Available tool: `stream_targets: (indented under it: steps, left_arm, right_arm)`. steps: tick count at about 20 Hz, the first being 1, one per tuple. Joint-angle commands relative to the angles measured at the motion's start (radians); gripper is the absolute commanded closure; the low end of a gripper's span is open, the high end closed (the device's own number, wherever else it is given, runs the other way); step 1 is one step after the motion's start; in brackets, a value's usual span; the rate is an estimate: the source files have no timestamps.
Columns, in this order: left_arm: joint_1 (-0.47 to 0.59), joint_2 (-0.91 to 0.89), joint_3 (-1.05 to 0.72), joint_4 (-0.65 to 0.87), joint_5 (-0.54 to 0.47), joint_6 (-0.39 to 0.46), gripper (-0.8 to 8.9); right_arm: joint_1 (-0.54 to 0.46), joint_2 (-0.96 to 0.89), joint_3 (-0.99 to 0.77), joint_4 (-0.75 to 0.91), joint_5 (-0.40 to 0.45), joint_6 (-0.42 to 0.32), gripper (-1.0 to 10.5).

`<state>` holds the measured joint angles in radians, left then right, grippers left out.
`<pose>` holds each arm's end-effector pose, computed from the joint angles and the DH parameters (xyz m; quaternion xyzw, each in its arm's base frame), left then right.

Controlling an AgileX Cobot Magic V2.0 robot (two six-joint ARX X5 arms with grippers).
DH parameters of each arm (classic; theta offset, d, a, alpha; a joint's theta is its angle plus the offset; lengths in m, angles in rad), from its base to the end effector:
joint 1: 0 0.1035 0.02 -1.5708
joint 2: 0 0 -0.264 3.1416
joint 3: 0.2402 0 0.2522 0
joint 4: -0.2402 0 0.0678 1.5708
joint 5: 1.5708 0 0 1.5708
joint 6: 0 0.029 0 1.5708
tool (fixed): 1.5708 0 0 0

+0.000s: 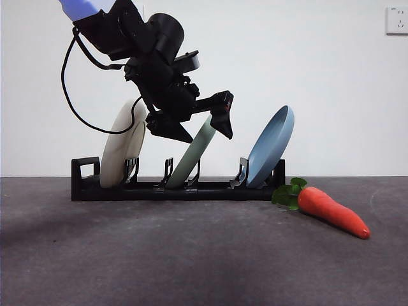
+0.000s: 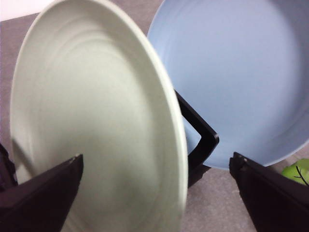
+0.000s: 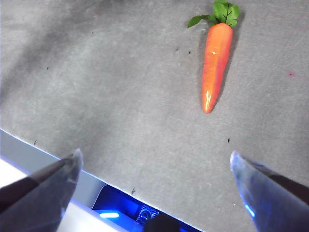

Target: Take the green plate from the plate rack,put the plate on the table,take the carrot from the table,put the carrot in the plate

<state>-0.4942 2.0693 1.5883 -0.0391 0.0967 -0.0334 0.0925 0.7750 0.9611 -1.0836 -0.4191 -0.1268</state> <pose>0.4169 -0.2278 0.2272 0.0353 0.2567 -0.2771 0.9252 0.1182 0.0228 0.3188 0.0152 0.4128 0.2546 0.8744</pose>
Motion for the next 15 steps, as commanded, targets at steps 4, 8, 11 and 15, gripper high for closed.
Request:
stream_targets:
  steps: [4, 8, 11, 15]
  left_arm:
    - [-0.008, 0.005, -0.001, -0.005, 0.014, 0.012, 7.41]
    - [-0.009, 0.005, -0.001, -0.008, 0.022, 0.011, 8.22]
    - [-0.008, 0.005, -0.001, -0.008, 0.045, 0.010, 8.22]
    - [-0.008, -0.004, 0.003, -0.007, 0.045, 0.010, 8.22]
  right_arm:
    - [0.002, -0.001, 0.004, 0.005, 0.001, 0.007, 2.9]
    - [0.002, -0.001, 0.004, 0.005, 0.001, 0.006, 2.9]
    - [0.002, -0.001, 0.004, 0.005, 0.001, 0.006, 2.9]
    - [0.002, -0.001, 0.004, 0.005, 0.000, 0.006, 2.9]
